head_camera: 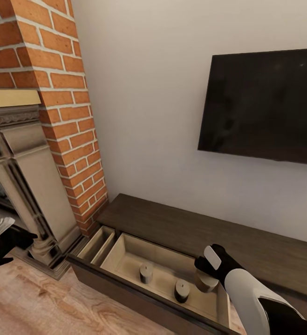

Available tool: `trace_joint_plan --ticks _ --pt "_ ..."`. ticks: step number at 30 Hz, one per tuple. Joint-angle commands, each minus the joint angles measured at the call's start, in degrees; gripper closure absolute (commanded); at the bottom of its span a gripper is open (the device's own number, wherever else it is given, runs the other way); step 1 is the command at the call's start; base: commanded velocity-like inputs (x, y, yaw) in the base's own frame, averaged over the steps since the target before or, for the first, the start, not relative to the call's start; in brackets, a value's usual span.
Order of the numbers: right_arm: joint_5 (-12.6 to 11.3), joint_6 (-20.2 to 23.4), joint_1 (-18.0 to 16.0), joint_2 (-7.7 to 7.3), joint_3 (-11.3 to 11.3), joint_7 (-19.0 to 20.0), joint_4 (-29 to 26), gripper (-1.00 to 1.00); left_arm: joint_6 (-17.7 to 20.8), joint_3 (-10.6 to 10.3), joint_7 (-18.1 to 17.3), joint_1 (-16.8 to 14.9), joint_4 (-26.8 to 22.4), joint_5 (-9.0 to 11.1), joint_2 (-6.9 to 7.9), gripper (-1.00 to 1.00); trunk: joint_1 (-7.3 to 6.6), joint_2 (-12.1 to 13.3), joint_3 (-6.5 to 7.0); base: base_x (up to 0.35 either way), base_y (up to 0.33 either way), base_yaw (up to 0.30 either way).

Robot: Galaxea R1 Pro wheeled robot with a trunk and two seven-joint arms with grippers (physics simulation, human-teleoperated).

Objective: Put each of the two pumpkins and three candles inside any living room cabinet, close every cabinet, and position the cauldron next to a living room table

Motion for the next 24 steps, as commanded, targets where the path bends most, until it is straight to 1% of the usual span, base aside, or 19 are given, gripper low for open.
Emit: trace_joint_plan --ticks 1,14,19,22,24 --pt "-0.78 -0.02 -0.01 0.01 0.08 -0.60 -0.13 1.00 0.30 0.03 0.61 -0.03 -0.03 0.49 -0.01 -1.00 0.22 -0.45 -0.24 0.000 0.000 0.000" --pt "-0.78 -0.02 0.01 0.08 0.15 -0.60 -0.13 1.00 0.30 0.00 0.48 2.22 -0.05 0.42 -0.03 -1.00 3.08 -5.66 -2.58 0.000 0.000 0.000" --pt "-0.78 -0.02 0.01 0.14 0.15 -0.57 -0.13 1.00 0.30 0.06 0.59 4.47 -0.05 0.28 -0.09 -1.00 4.18 -7.67 -3.48 0.000 0.000 0.000" --pt "-0.78 -0.03 0.01 0.19 0.18 -0.47 -0.25 1.00 0.30 0.12 0.64 4.96 -0.05 0.17 -0.15 -1.00 4.84 -8.87 -4.01 0.000 0.000 0.000" --pt "-0.78 -0.11 0.01 0.20 0.21 -0.36 -0.53 1.00 0.30 0.15 0.70 5.13 -0.05 0.09 -0.19 -1.00 4.84 -8.87 -4.01 0.000 0.000 0.000"
